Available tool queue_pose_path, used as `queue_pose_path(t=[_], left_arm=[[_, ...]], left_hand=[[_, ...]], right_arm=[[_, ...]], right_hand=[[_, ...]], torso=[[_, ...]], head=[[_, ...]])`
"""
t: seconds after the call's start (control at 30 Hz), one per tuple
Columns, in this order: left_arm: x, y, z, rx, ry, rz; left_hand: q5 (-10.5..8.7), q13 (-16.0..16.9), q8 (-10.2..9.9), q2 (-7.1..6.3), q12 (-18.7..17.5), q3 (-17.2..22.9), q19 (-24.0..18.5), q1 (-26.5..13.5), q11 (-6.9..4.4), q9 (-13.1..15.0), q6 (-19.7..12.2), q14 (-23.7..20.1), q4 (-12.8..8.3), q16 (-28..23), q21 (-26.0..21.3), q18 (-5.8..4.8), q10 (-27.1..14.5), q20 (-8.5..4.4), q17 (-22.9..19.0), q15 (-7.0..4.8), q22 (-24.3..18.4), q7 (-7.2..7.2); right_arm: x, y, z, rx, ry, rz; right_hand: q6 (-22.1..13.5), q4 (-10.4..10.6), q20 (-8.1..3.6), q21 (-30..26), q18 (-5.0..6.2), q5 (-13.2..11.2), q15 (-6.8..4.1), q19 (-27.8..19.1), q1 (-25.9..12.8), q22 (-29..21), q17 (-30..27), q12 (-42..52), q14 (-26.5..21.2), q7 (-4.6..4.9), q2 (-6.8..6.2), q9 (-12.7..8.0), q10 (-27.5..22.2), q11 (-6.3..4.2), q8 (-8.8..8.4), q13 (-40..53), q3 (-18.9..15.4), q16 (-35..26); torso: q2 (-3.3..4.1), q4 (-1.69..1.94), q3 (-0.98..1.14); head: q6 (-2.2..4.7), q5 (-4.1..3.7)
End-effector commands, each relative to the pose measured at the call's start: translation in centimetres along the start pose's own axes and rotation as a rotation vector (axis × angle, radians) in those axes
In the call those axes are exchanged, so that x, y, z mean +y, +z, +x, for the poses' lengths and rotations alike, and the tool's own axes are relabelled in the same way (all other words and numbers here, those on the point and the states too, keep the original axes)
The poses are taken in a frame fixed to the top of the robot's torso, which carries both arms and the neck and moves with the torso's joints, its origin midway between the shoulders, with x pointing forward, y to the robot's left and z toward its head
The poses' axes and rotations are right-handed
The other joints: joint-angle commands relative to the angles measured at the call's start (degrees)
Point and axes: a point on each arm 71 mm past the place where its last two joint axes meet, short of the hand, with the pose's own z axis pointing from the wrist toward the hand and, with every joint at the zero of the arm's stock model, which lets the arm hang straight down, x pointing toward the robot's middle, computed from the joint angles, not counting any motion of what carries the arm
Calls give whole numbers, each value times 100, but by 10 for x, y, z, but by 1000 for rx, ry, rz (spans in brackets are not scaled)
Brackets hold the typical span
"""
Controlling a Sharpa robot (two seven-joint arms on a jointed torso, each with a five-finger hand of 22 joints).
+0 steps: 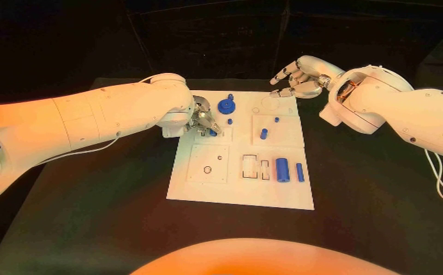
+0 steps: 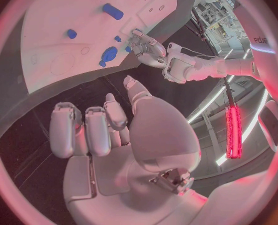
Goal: Assemble the parts on the task board
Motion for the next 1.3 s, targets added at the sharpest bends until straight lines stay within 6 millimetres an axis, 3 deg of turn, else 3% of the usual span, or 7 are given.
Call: queue_pose_path(t=[0.03,0.5,0.93,1.0,1.1,1.23,1.3], left_arm=[[1,0,1,11,15,-16],[0,1,0,8,14,-13],[-1,0,1,4,12,-7],[0,-1,1,3,10,-7],[3,-4,-1,-2,6,-6],[4,-13,-10,-15,-6,7],[4,-18,-16,-24,-11,14]], left_hand=[[-20,8,17,-7,28,-160,0,-85,-27,-10,45,605,95,35,-21,-93,33,-35,1509,-24,15,-17],[-20,54,36,93,100,-975,12,-165,-52,-44,105,605,597,35,-13,-96,76,-52,1509,-44,45,-49],[-22,64,60,78,123,-1322,17,-80,-66,-50,125,605,753,35,-10,-98,94,-64,1509,-57,60,-67],[-216,54,71,77,125,-1479,19,-31,-70,-52,126,605,827,35,-10,-99,95,-67,1509,-60,64,-72],[-315,48,77,67,125,-1594,19,10,-71,-55,124,605,874,35,-11,-99,93,-68,1509,-61,67,-72],[-929,28,91,46,127,-1885,16,114,-67,-62,107,605,977,35,-27,-96,83,-69,1509,-60,51,-72],[-981,-17,84,-9,101,-1975,9,111,-67,-66,86,605,1000,35,-46,-91,59,-68,1509,-59,24,-62]], right_arm=[[2,1,-1,0,-3,-13],[2,1,-1,2,-3,-13],[2,1,-1,3,-4,-13],[2,1,-1,3,-4,-13],[1,2,-1,3,-4,-12],[0,2,-1,2,-5,-10],[0,2,-2,1,-5,-8]], right_hand=[[-3,19,-20,-24,39,38,-44,-16,-8,-8,-3,-18,203,-31,43,7,-8,-18,27,-5,-40,-32],[-4,24,-21,-26,39,37,-44,-17,-14,-10,-5,-21,203,-31,40,7,-11,-18,29,-9,-48,-34],[-4,26,-21,-26,39,37,-44,-17,-17,-10,-7,-21,203,-31,39,7,-11,-18,30,-10,-52,-36],[-5,30,-21,-26,39,37,-44,-16,-21,-10,-11,-21,203,-31,38,6,-11,-18,31,-10,-59,-39],[-5,30,-21,-26,39,37,-44,-16,-21,-10,-11,-21,203,-31,38,6,-11,-18,31,-10,-59,-39],[-5,30,-21,-26,39,37,-44,-16,-21,-10,-11,-21,203,-31,38,6,-11,-18,31,-10,-59,-39],[-5,30,-21,-26,39,37,-44,-16,-21,-10,-11,-21,203,-31,38,6,-11,-18,31,-10,-59,-39]], torso=[[0,4,-4],[-1,5,-4],[-1,6,-4],[0,7,-7],[-4,10,-9],[-3,12,-7],[-5,13,-5]], head=[[-2,-6],[-7,-11],[-7,-23],[-1,-26],[-3,-36],[7,-45],[14,-47]])
